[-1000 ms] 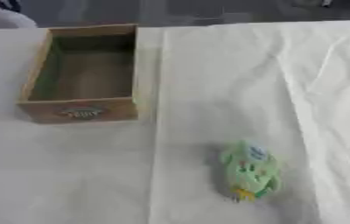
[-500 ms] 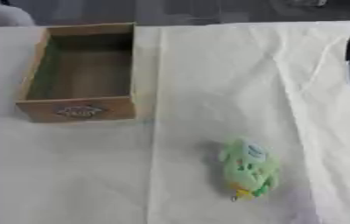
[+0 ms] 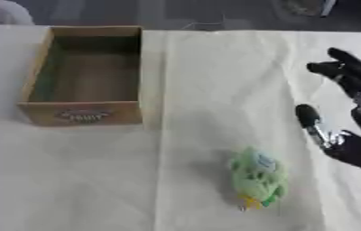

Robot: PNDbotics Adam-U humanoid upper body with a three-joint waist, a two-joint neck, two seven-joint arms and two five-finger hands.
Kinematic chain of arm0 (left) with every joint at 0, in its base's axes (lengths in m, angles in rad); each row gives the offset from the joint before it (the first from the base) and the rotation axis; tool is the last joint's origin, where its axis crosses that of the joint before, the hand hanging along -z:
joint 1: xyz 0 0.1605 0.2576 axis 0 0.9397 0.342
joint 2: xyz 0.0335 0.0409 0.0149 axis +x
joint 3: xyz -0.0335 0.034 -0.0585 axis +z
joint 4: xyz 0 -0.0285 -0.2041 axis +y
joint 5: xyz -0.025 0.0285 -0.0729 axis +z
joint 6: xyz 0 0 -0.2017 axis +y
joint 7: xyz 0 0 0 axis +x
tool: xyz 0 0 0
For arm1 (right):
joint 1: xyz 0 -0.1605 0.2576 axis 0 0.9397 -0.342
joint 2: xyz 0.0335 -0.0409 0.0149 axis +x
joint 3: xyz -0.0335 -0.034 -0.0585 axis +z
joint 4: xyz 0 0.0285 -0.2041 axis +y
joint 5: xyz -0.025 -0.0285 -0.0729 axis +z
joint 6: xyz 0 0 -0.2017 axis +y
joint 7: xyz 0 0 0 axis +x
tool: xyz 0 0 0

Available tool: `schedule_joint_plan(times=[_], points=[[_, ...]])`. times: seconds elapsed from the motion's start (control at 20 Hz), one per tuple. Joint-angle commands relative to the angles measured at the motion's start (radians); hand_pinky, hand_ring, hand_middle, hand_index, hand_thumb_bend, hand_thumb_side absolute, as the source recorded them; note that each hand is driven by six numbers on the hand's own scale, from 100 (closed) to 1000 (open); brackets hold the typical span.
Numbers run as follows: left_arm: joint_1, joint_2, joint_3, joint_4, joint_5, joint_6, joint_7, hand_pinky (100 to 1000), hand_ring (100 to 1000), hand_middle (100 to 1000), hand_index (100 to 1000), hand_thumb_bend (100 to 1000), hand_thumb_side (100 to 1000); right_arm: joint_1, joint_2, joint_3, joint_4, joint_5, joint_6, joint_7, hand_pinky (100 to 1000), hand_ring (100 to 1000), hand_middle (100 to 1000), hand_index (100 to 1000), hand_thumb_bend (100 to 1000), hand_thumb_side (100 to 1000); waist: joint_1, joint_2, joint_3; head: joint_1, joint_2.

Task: Pick up objects on the table and place them in the box.

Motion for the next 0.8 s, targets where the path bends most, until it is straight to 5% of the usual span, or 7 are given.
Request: schedule_joint_plan(times=[0.05,0.5,0.65,0.8], points=[[-0.002,0.017,0.0,-0.019,0.0,0.0,-0.002,320,397,403,623,100,1000,-0.022,-0.099,0.054,-0.019,0.046,0.017,0.041,849,1000,791,917,303,1000,0.003,-0.019,-0.004,0.004,-0.015],[-0.002,0.004,-0.001,-0.019,0.001,0.002,-0.004,319,397,402,621,100,1000,-0.029,-0.267,0.081,-0.019,0.127,-0.006,0.156,879,1000,808,974,452,1000,0.016,-0.016,-0.005,0.002,-0.013],[-0.003,0.003,-0.002,-0.019,0.001,0.002,-0.006,318,396,402,621,100,1000,-0.033,-0.271,0.086,-0.019,0.104,-0.012,0.194,893,1000,791,977,542,903,0.018,-0.016,-0.004,0.001,-0.012],[-0.002,0.002,-0.003,-0.019,0.002,0.002,-0.007,318,396,402,621,100,1000,-0.037,-0.272,0.106,-0.019,0.076,-0.007,0.233,905,1000,799,993,670,703,0.019,-0.016,-0.002,-0.002,-0.014]])
